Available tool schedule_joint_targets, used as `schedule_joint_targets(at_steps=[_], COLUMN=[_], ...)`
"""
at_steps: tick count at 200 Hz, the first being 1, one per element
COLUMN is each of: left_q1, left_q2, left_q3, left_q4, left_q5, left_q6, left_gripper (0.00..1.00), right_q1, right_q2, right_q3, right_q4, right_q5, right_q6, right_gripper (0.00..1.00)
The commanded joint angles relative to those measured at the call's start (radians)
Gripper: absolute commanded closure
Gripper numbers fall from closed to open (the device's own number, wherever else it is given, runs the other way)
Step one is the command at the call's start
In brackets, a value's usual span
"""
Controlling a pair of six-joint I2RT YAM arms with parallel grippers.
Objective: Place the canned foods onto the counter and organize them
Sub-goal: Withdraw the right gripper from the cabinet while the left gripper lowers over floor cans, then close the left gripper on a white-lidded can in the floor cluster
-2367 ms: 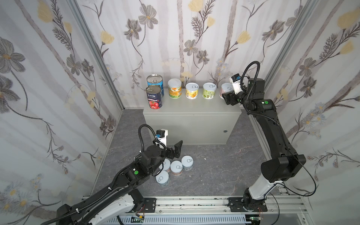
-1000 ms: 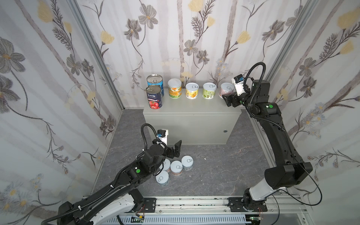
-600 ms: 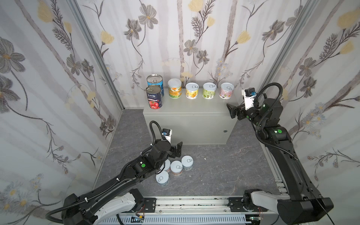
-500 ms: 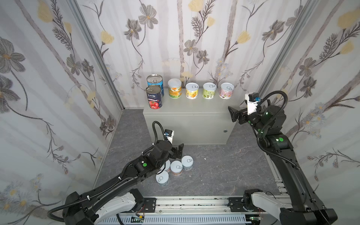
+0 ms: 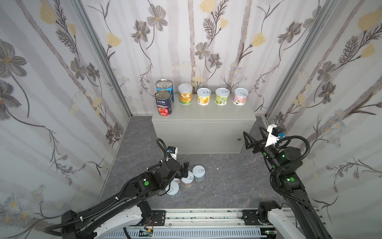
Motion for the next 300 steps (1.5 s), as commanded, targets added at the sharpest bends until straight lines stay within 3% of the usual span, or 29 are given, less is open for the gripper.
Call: schedule_joint_targets(at_steps=[1,33,85,105,151,197,242,273,300], left_q1=[-0.042,-0.161,-0.345,-0.370,-0.370,-0.367,-0.369,-0.373,-0.374], left_q2=[-0.024,-0.003,0.019,0.021,-0.002,0.056,0.215,0.301,0.281], left_q3=[0.014,0.042,-0.054,-0.115,-0.283,-0.341,-0.323,-0.300,-0.351], left_q4=[-0.267,-0.459,-0.462,-0.422,-0.243,-0.050,-0.045,-0.009,0.042], left_q5=[-0.136,-0.161,-0.123,-0.114,-0.051,-0.105,-0.260,-0.283,-0.256], left_q6=[-0.188,-0.355,-0.569,-0.641,-0.699,-0.587,-0.619,-0.593,-0.627], left_gripper=[0.00,0.00,0.00,0.00,0.00,0.00,0.04,0.05,0.09], right_q1=[0.005,0.015,0.047,0.064,0.104,0.119,0.126,0.126,0.126], right_q2=[-0.008,0.005,0.050,0.071,0.101,0.113,0.113,0.103,0.090], right_q3=[-0.052,-0.096,-0.104,-0.109,-0.110,-0.115,-0.122,-0.121,-0.124], right_q4=[0.146,0.196,0.237,0.257,0.271,0.271,0.249,0.203,0.180], right_q5=[-0.059,-0.053,-0.025,-0.013,0.013,0.024,0.045,0.047,0.063], right_q6=[0.104,0.123,0.108,0.097,0.074,0.068,0.072,0.062,0.042], right_gripper=[0.00,0.00,0.00,0.00,0.00,0.00,0.00,0.00,0.00])
